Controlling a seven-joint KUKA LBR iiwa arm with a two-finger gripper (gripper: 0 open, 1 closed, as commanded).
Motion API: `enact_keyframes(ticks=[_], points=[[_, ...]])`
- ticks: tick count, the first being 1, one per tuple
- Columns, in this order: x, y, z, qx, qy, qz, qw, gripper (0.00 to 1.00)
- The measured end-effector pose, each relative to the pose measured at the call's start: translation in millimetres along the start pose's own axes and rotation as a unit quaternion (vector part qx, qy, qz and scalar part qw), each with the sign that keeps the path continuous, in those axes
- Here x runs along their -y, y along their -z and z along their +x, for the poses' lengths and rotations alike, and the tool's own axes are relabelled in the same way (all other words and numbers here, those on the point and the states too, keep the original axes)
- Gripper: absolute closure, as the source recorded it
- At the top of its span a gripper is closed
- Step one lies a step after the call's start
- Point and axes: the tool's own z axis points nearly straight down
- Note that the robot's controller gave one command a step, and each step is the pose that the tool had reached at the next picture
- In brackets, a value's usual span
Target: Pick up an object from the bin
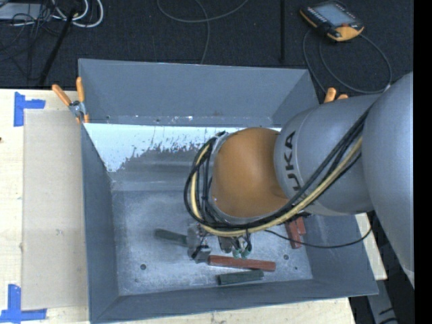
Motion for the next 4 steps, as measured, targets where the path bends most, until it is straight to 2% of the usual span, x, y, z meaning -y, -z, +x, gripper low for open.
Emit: enact_keyframes(ticks=[1, 2, 3, 4], points=[[-30, -47, -18.5, 0.0025, -0.027, 0.0, 0.9996, 0.0], [-31, -48, -18.5, 0.0025, -0.027, 0.0, 0.9996, 0.0], [-11, -24, -26.7, -0.0003, 0.011, -0.001, 0.9999, 0.0], [39, 27, -39.5, 0.0023, 0.064, 0.0, 0.998, 0.0]])
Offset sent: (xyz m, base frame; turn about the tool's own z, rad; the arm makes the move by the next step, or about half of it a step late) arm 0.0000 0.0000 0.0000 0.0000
